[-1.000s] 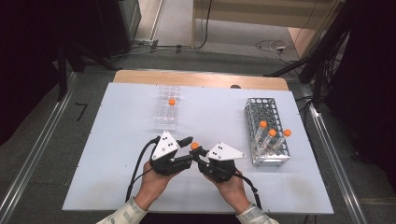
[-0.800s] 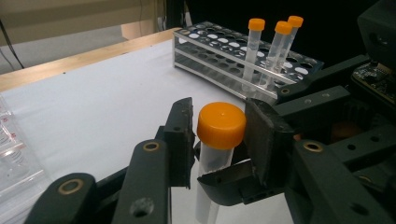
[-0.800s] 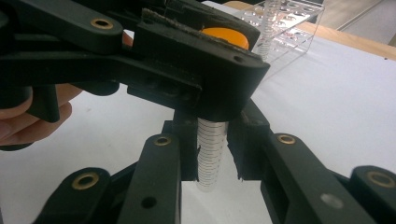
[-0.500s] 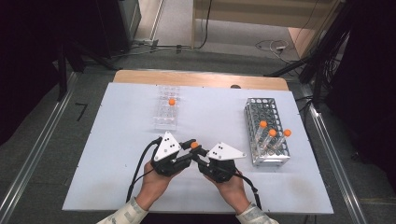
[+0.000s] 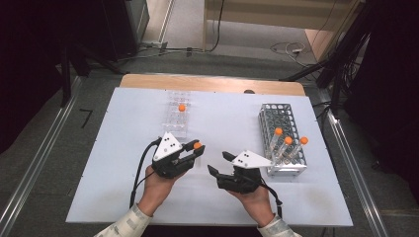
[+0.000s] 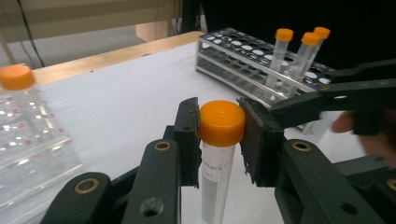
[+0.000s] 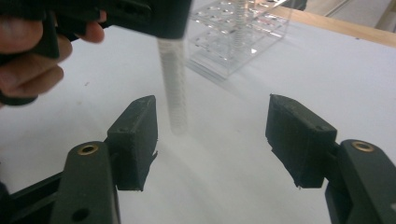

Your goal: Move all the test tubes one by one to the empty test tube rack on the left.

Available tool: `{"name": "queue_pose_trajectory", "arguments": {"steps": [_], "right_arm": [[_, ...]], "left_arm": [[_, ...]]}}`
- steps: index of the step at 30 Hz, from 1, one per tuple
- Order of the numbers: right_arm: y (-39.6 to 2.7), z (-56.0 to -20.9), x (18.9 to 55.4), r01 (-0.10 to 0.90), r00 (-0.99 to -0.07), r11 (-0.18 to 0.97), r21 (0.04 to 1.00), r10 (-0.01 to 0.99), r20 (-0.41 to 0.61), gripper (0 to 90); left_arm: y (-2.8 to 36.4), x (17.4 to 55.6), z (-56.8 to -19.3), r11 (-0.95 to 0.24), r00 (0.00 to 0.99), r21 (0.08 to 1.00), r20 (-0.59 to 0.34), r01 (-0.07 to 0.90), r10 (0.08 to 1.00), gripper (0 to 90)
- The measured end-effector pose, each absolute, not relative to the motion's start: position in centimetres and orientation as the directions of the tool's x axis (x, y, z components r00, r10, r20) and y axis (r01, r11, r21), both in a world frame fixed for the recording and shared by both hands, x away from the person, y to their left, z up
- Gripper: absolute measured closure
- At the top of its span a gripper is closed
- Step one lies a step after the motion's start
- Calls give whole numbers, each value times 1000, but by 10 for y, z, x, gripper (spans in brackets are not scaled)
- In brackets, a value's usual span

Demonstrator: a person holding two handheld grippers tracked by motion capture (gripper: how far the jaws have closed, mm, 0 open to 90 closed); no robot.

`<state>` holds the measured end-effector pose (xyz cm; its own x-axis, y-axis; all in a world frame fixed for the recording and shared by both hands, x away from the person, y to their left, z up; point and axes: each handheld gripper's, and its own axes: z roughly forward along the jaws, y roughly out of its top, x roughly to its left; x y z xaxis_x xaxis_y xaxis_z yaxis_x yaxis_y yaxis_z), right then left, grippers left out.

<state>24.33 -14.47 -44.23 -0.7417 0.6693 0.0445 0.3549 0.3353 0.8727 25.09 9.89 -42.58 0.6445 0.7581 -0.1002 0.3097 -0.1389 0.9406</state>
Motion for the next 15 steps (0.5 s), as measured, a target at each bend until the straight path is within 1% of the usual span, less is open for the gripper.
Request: {"name": "queue_pose_trajectory", "arguments": {"steps": [9,15], "right_arm": [[-187,-442,242,378,-689,303,875,723,47,321],[-207,-443,243,384,-659,285,878,750,45,323]], "left_arm": [[115,258,-420,-97,604,944,-121,315,788,691],[121,263,-417,-85,588,944,-127,320,799,691]]}}
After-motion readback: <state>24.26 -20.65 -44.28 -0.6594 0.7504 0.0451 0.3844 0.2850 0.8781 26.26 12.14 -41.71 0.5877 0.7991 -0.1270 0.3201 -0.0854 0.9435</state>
